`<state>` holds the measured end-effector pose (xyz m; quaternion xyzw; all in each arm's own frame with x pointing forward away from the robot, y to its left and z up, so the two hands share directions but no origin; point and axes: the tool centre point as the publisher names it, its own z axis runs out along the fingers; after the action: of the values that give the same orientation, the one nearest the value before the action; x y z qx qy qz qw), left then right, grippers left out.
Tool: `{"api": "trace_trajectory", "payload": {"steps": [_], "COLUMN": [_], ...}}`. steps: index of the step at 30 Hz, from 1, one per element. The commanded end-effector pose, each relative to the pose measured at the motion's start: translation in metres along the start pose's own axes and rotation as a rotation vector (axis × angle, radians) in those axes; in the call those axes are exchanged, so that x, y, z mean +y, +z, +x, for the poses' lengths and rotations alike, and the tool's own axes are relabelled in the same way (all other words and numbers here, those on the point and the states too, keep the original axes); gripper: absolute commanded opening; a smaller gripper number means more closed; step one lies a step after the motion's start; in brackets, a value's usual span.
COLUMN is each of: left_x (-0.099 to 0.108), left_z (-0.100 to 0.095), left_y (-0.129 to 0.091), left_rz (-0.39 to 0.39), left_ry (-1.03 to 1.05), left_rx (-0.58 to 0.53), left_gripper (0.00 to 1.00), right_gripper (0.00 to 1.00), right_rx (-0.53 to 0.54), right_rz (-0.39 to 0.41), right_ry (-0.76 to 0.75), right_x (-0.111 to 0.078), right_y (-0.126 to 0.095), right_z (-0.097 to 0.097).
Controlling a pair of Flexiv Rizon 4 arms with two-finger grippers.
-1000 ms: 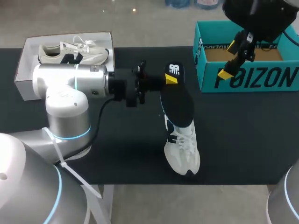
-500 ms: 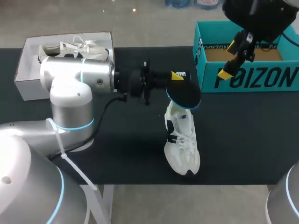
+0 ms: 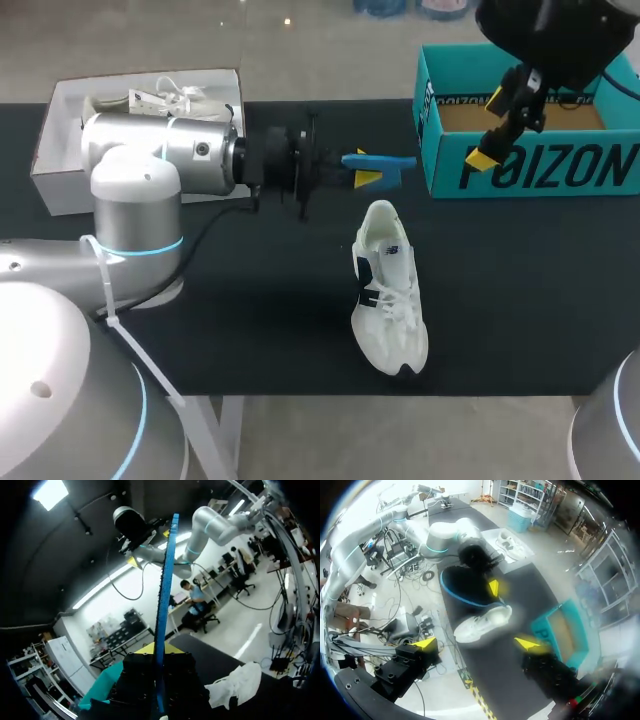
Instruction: Take the shoe out of the shoebox, open the shoe tongue, remove and reinsert the insole, then place the shoe into the shoebox
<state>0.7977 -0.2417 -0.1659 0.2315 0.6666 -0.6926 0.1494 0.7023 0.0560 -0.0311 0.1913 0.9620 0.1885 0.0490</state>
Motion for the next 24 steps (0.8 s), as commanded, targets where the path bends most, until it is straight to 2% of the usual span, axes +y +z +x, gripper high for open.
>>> {"api": "trace_trajectory", "payload": {"steps": [1,24], "left_x": [0.0003,0.0003], "left_z": [0.0025,0.0025], "left_y": [0.0052,0.0052], "left_rz": [0.102,0.102], "left_ry": [-0.568,-0.568], "left_rx": [0.039,0.039], "left_gripper": [0.0,0.0], "right_gripper": [1.0,1.0], "right_rx": [0.002,0.002], "right_rz": [0.005,0.005], "right_ry": [0.0,0.0], "right_x": [0.0017,0.0017], "right_y": [0.0003,0.0003], "right_z": [-0.0017,-0.0017]}}
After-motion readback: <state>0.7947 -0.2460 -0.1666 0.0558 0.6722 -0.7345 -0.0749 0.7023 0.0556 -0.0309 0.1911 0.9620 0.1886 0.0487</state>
